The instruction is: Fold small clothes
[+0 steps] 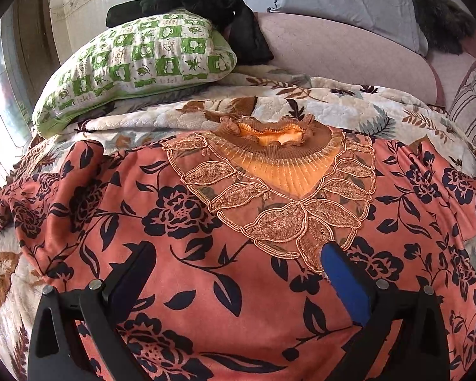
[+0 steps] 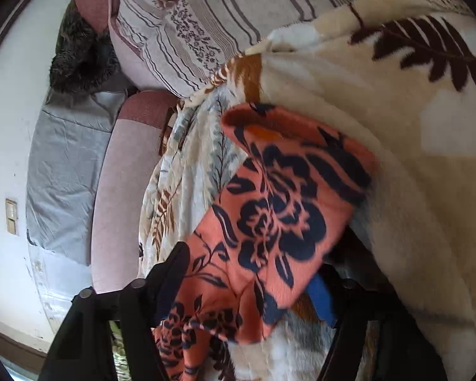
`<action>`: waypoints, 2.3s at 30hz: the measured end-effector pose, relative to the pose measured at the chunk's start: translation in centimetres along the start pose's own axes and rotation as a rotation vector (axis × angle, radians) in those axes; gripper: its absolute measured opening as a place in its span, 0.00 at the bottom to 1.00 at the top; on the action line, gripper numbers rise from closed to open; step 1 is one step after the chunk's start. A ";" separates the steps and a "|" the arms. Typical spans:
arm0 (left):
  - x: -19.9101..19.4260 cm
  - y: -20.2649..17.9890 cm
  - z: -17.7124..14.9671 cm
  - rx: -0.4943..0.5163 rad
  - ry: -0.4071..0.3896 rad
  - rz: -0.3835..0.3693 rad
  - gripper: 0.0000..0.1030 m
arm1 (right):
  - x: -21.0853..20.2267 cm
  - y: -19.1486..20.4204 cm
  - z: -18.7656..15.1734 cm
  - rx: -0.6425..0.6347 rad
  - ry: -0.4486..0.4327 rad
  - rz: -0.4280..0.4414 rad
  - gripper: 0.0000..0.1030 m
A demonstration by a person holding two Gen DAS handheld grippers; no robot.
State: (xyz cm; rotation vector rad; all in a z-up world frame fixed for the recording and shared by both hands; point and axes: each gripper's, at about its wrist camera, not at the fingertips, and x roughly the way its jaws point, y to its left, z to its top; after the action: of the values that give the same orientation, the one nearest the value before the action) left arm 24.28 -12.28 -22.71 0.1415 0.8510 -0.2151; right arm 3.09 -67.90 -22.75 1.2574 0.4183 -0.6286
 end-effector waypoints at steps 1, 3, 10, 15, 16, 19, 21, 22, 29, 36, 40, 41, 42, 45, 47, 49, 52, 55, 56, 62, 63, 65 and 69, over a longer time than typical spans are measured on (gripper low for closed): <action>0.1 0.0 0.2 -0.002 -0.002 -0.003 1.00 | 0.8 0.0 0.3 -0.018 0.000 -0.029 0.33; 0.0 0.0 0.6 -0.001 -0.005 0.007 1.00 | 1.5 -0.5 0.7 -0.009 -0.021 -0.084 0.07; -2.3 4.0 2.0 -0.078 -0.055 0.046 1.00 | -4.7 5.9 1.9 -0.099 -0.227 -0.016 0.05; -4.4 9.2 2.5 -0.170 -0.103 0.137 1.00 | -11.6 17.1 2.5 -0.148 -0.355 0.156 0.05; -4.6 10.1 2.5 -0.182 -0.109 0.165 1.00 | -12.7 19.8 1.9 -0.184 -0.366 0.189 0.05; -4.9 13.0 2.5 -0.213 -0.106 0.236 1.00 | -14.8 28.2 -2.1 -0.355 -0.355 0.262 0.05; -5.0 15.2 2.3 -0.249 -0.099 0.267 1.00 | -14.8 33.3 -6.9 -0.470 -0.308 0.299 0.05; -5.1 16.2 2.2 -0.272 -0.096 0.281 1.00 | -14.2 35.4 -9.6 -0.518 -0.271 0.320 0.05; -6.7 23.8 0.8 -0.446 -0.074 0.332 1.00 | -4.7 41.4 -30.3 -0.673 0.097 0.390 0.05; -7.5 29.3 -0.5 -0.553 -0.058 0.404 1.00 | 5.9 37.8 -50.4 -0.731 0.425 0.267 0.10; -7.6 31.0 -1.2 -0.611 -0.039 0.394 1.00 | 9.6 32.6 -58.8 -0.769 0.644 0.155 0.50; -7.7 31.2 -1.2 -0.618 -0.041 0.397 1.00 | 10.2 31.6 -59.9 -0.756 0.695 0.159 0.78; -7.8 31.4 -1.2 -0.623 -0.040 0.400 1.00 | 10.2 30.8 -60.5 -0.741 0.725 0.184 0.82; -7.9 31.5 -1.2 -0.642 -0.038 0.401 1.00 | 8.8 30.2 -61.1 -0.784 0.784 0.266 0.82; -7.9 31.4 -1.1 -0.651 -0.042 0.396 1.00 | 7.2 30.9 -59.6 -0.826 0.789 0.320 0.82; -7.7 31.0 -0.9 -0.651 -0.045 0.380 1.00 | 5.7 31.2 -56.6 -0.862 0.727 0.340 0.82; -7.3 29.7 -0.3 -0.633 -0.052 0.339 1.00 | 4.6 30.5 -50.6 -0.850 0.619 0.282 0.80; -6.7 27.3 0.5 -0.597 -0.062 0.272 1.00 | 4.0 28.5 -44.6 -0.862 0.515 0.180 0.73; -6.5 26.3 0.9 -0.575 -0.066 0.250 1.00 | 3.8 27.6 -42.7 -0.863 0.485 0.144 0.66; -4.5 20.5 3.0 -0.410 -0.081 0.161 1.00 | 3.5 20.5 -33.5 -0.771 0.420 0.023 0.50; -3.7 20.0 3.1 -0.398 -0.067 0.165 1.00 | 3.7 19.7 -32.7 -0.764 0.426 0.015 0.50; -1.4 19.2 3.0 -0.354 -0.008 0.225 1.00 | 4.7 18.4 -31.8 -0.760 0.439 -0.011 0.50; 3.6 19.4 1.6 -0.281 0.179 0.372 1.00 | 6.8 16.9 -31.9 -0.818 0.460 -0.063 0.35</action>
State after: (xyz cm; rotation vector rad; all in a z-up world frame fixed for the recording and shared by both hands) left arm 32.46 5.67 -23.71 0.0541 1.0066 0.2694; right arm 20.67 -35.65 -22.92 0.5847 0.9842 -0.1603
